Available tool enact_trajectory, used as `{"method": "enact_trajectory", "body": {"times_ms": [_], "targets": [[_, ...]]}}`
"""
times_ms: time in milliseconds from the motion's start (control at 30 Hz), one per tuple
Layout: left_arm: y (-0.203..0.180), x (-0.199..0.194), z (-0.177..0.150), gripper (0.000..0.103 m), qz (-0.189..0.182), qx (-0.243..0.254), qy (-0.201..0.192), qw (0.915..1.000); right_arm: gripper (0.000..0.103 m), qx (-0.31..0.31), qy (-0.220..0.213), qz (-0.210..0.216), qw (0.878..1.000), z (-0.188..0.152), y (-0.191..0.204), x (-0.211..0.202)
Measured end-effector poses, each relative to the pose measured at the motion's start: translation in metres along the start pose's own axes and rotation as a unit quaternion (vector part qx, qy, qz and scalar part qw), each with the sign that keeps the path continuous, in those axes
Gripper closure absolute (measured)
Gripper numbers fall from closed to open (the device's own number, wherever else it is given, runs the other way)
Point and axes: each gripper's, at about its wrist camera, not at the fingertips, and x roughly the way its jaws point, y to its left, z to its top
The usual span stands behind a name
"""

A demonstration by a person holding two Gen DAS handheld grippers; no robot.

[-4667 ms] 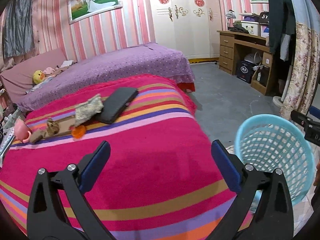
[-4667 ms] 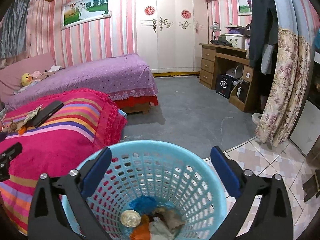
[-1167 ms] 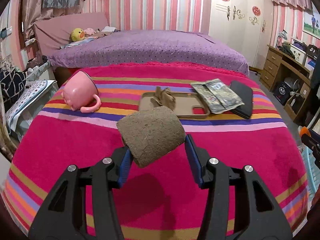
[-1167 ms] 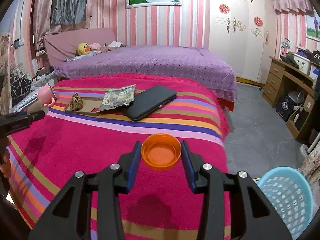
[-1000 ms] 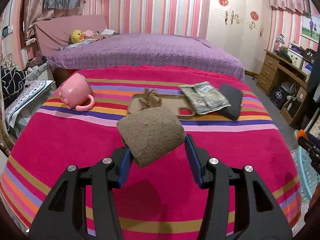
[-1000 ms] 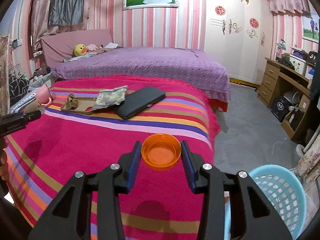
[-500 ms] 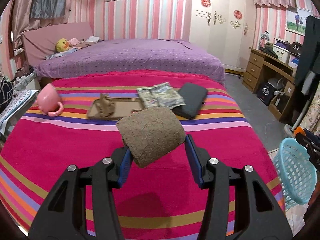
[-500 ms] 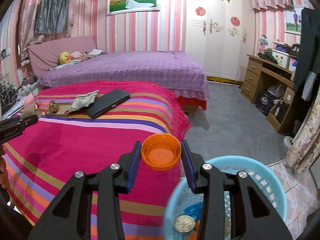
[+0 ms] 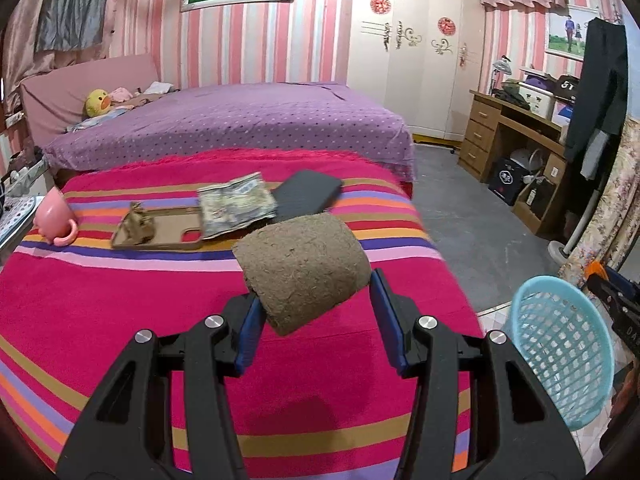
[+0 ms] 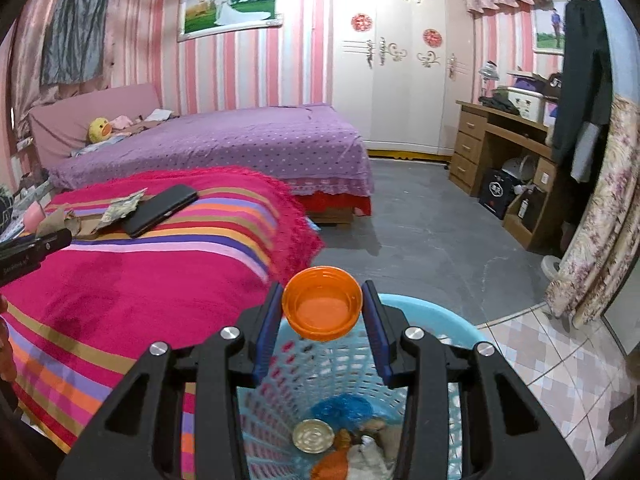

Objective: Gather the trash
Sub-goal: 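Carry block and lid over the basket and open the left tool to drop the block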

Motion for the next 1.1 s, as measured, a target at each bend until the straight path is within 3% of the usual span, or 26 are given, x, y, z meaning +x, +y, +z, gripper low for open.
{"method": "enact_trajectory", "body": {"times_ms": [133,700,1100], "targets": [[-0.027,-0.001,0.000,0.054,-0.015,-0.003,-0.002,0.9999,0.063,0.009,-0.004,-0.016,1.000,-0.003,-0.026,-0.004],[-0.151,0.009,-0.038,0.054,-0.068,0.072,0.019,0.9949,0.063,0.024,0.006,-0.069,0.997,-0.024,-0.110,-0.006],[-0.221,0.016,-0.069,0.054,-0.109,0.118,0.042,0.9861,0.063,0.037,0.007,-0.070,0.997,-0.034,-0.126,-0.006]]}}
